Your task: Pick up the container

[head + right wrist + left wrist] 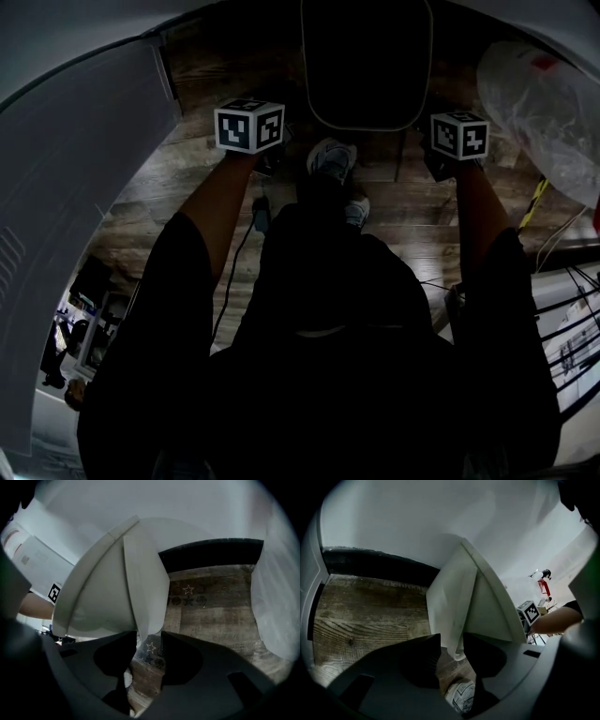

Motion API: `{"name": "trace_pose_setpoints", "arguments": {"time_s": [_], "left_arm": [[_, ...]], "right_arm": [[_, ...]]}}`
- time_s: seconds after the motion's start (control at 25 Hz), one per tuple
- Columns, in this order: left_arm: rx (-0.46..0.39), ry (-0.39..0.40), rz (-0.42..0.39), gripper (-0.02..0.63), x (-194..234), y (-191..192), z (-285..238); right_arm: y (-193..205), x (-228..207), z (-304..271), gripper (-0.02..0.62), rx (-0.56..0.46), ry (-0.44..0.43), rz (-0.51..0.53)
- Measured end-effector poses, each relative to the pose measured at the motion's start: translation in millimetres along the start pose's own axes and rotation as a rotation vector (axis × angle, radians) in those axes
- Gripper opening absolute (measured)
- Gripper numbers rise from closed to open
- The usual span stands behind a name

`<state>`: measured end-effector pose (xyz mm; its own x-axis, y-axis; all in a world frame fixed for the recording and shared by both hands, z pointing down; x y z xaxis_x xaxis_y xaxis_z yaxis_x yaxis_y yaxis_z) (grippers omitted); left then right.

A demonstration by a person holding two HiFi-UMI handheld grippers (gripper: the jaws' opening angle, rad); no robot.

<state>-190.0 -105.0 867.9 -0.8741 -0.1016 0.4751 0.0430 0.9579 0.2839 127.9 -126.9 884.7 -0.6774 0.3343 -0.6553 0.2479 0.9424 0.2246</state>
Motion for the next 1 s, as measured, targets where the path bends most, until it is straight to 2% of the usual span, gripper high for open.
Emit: {"name": "trace_pose_setpoints", "arguments": {"time_s": [0.28, 0.44, 0.64, 0.84, 1.0], "left_arm": [[0.028, 0.013, -0.027, 0.139, 0, -6, -4], [0.029, 0.022, -0.045, 0.079, -5, -7, -4], [0.006, 0.022, -0.018, 0.071, -6, -4, -4], [0.033, 0.012, -0.028, 0.051, -9, -4, -2], [0.018, 0.003, -0.01, 0.051, -9, -4, 1]], "right_arm": [[-1, -4, -2, 0.159, 0.01, -0.007, -0.029], [-1, 4, -4, 0.053, 0.002, -0.016, -0.02], [1, 5, -5, 0.051, -0.014, -0.024, -0.026], [1, 5, -4, 0.048, 0.003, -0.05, -0.015], [3, 7, -2, 0.044, -0.02, -0.064, -0.031]]}}
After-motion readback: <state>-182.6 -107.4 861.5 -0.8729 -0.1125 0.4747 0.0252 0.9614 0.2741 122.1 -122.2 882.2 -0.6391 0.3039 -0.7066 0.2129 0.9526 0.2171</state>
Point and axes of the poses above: the fingertips, and each gripper's own axes: z backward along the fingers, x to its left, y out of its underside, the point moved 9 cm from there along z, backward along the fingers, and after that the axes turned 10 degrees about -y, right-handed, at the moved point
